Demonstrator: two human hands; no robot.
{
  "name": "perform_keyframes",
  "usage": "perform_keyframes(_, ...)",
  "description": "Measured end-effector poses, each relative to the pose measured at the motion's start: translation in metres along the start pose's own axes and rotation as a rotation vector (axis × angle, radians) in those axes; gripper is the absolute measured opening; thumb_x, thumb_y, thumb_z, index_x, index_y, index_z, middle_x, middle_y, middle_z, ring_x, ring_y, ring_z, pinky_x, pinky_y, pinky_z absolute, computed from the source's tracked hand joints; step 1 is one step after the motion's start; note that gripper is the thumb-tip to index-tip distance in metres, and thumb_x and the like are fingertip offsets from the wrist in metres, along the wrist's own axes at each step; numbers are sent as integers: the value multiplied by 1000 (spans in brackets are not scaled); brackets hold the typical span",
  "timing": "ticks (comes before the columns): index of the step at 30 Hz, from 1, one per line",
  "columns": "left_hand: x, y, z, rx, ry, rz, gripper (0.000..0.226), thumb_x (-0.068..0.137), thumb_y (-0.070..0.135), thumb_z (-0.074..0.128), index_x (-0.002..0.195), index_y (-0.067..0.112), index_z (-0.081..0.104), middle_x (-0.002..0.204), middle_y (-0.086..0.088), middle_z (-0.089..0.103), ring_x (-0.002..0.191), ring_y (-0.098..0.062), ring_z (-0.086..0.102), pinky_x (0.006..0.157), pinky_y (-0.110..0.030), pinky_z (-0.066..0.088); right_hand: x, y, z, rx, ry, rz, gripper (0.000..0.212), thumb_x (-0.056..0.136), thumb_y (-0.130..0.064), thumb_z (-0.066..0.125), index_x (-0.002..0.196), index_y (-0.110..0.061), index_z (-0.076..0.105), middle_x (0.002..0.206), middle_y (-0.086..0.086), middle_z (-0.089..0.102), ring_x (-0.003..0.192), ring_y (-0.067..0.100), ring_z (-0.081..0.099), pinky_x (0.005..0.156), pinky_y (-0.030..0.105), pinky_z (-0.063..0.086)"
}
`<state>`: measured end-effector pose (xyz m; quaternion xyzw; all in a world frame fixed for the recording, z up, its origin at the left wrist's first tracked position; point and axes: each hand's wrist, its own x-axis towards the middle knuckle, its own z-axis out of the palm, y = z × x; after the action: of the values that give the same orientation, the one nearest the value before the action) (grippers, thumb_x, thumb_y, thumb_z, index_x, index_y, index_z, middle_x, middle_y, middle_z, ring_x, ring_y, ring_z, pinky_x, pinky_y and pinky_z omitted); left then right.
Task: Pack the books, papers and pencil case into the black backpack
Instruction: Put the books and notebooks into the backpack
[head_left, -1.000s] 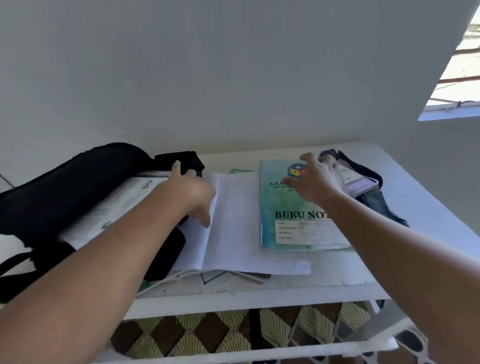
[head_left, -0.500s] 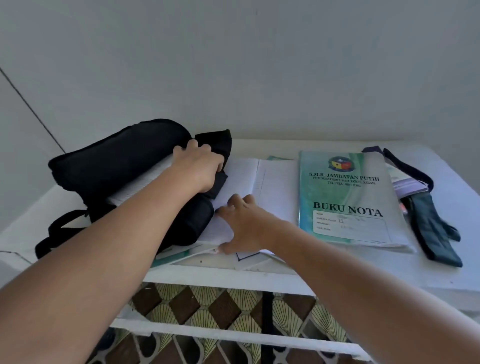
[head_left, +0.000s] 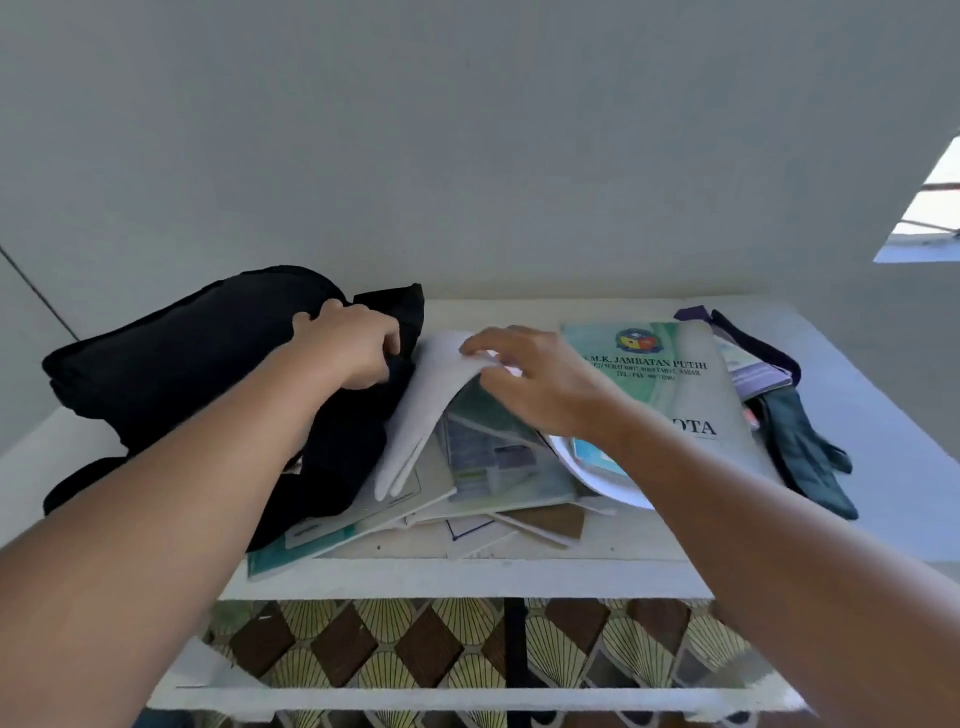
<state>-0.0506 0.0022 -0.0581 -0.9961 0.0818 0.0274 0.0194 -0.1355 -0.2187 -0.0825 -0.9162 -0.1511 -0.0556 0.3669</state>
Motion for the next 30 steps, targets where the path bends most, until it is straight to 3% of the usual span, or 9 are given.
perform_keyframes(3,-2,15,-7,-172,87,-3,13,94,37,58,106,39,65,123,4,60,131,-30,45,120,-61,15,1,20,-22,354,263,174,40,86,-45,43,108,-33,75,110,-11,74,106,10,66,88,20,49)
perform_keyframes(5,-2,30,-6,-137,186,-26,27,96,28,49,119,35,61,129,-5,53,129,-35,45,121,-59,10,3,38,-33,651,399,347,41,88,-45,45,103,-22,75,103,3,76,96,29,67,82,33,48)
perform_keyframes(9,-7,58,-5,-300,488,-9,28,99,33,45,123,20,52,120,-6,50,114,-30,47,104,-45,31,-4,65,-42,1119,578,544,41,85,-35,47,112,-12,68,102,13,72,98,32,56,84,48,42)
perform_keyframes(12,-8,83,-9,-740,133,-9,30,99,44,53,108,17,59,104,-4,66,96,-25,63,79,-35,45,-9,60,-39,1275,491,544,33,86,-18,45,107,-5,66,103,23,73,93,32,62,88,44,50)
perform_keyframes(15,-11,113,-4,-1131,-308,-172,46,94,59,60,116,19,62,105,-11,72,93,-27,71,74,-29,48,-6,44,-24,1376,335,558,27,92,-3,36,75,-6,56,67,10,55,54,20,53,54,24,49)
perform_keyframes(19,-1,123,16,-1284,-362,-313,24,95,40,69,96,18,61,84,-3,64,70,-18,61,60,-26,47,-7,38,-7,1405,119,531,30,93,4,36,116,0,56,96,17,65,68,23,68,61,30,62)
perform_keyframes(24,8,103,16,-1552,-487,-426,20,105,12,54,89,1,61,62,-12,70,66,-25,66,82,-39,53,-6,35,6,1476,12,520,45,97,10,50,142,7,48,130,27,67,101,29,73,89,35,63)
perform_keyframes(27,4,87,-2,-1570,-428,-468,15,103,-5,44,101,-6,58,81,-22,69,78,-34,63,88,-52,47,-7,29,14,1503,-18,518,45,93,5,65,136,3,55,131,22,69,105,24,73,92,32,61)
perform_keyframes(30,7,66,-22,-1627,-285,-478,36,98,-15,38,126,-1,57,112,-26,65,96,-43,62,85,-56,47,-9,25,18,1494,-120,454,50,83,-9,74,131,-3,61,123,17,73,102,20,75,93,31,61)
